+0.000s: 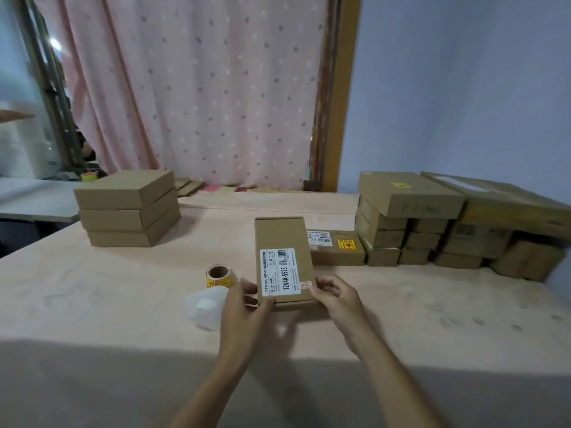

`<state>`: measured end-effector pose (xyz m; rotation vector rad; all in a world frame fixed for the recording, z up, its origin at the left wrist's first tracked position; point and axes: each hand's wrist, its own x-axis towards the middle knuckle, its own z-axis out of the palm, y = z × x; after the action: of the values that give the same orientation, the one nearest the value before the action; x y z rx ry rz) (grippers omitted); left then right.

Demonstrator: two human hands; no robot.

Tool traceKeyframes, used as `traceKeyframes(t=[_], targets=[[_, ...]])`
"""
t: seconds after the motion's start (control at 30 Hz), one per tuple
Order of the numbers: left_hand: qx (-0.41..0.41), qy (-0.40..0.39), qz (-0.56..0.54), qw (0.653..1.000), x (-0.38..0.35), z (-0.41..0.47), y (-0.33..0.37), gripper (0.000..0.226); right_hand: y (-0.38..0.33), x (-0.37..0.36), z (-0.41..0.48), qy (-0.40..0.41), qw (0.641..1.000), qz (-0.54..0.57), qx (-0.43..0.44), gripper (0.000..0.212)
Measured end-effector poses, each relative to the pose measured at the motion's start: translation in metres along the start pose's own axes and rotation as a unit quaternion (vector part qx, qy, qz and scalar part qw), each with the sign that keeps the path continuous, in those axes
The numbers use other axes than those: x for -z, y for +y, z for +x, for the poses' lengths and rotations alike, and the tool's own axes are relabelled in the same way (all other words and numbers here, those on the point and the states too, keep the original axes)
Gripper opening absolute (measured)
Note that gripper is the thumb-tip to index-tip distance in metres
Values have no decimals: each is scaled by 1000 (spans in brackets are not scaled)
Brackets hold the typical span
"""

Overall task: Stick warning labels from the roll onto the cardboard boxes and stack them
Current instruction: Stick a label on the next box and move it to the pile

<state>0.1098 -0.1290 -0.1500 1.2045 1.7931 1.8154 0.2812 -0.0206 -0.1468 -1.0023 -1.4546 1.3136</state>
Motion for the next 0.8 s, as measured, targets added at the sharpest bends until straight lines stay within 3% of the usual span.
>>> traceKeyframes(t=[0.17,0.43,0.63,0.8], targets=[[22,-27,37,999,-9,-8,-4,13,5,10,-7,-11,1000,-1,-27,26],[18,-46,49,998,-12,-11,-6,28,-7,21,7,-54,990,-128,6,15],[-6,-51,142,989,1,-2,-12,32,-3,14,11,-82,974,-212,17,22],[-2,-32,195,980,14,7,-12,31,-2,1,8,-94,971,-218,18,21]])
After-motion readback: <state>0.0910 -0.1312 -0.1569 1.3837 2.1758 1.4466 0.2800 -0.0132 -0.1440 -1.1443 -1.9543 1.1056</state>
